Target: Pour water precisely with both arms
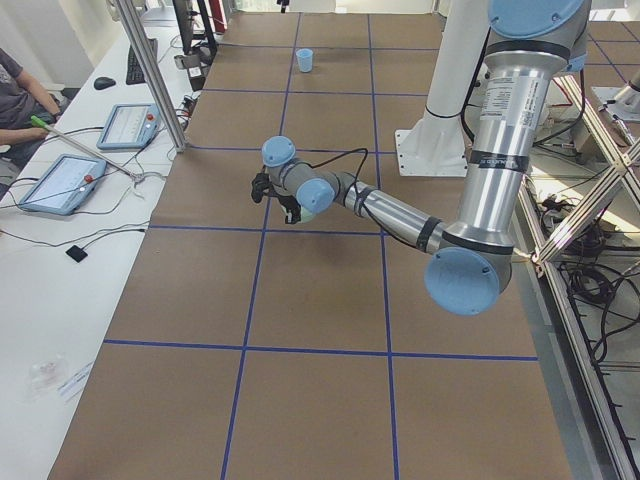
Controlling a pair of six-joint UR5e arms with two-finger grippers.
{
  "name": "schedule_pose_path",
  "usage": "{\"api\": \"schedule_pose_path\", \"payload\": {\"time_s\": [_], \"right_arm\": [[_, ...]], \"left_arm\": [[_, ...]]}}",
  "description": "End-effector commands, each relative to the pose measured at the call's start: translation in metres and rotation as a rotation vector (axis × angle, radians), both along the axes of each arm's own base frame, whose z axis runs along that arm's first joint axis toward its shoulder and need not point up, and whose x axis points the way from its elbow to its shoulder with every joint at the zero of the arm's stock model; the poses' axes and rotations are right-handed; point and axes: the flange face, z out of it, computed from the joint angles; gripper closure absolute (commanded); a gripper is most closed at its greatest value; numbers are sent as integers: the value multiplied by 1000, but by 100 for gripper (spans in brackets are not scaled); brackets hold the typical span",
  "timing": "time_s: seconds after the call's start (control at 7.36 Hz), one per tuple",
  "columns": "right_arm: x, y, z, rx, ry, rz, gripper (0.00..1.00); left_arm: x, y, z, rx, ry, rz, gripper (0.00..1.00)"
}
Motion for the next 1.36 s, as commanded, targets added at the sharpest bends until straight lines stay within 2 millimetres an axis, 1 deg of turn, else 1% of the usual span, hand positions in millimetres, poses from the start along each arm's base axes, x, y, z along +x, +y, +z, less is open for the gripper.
{"api": "schedule_pose_path", "payload": {"time_s": [0.0, 0.14, 0.41, 0.68, 0.82, 0.95, 1.09, 1.22], "right_arm": [[0, 1, -1, -2, -1, 3, 1], [0, 2, 0, -3, -1, 3, 1], [1, 5, 0, -2, -1, 3, 1], [1, 8, -2, 3, -3, 2, 1], [1, 8, -2, 3, -3, 2, 1], [1, 8, -2, 3, -3, 2, 1], [1, 8, -2, 3, -3, 2, 1], [1, 8, -3, 4, -3, 2, 1]], "left_arm": [[-47, 14, 69, 15, -54, 37, 100], [-59, 7, 95, -16, -75, 24, 100], [-56, 2, 137, -49, -63, 30, 100], [-53, 1, 151, -74, -49, 39, 100], [-54, 2, 153, -77, -51, 40, 100], [-54, 2, 154, -78, -52, 40, 94], [-53, 1, 153, -74, -52, 43, 40], [-53, 1, 153, -70, -52, 45, 1]]}}
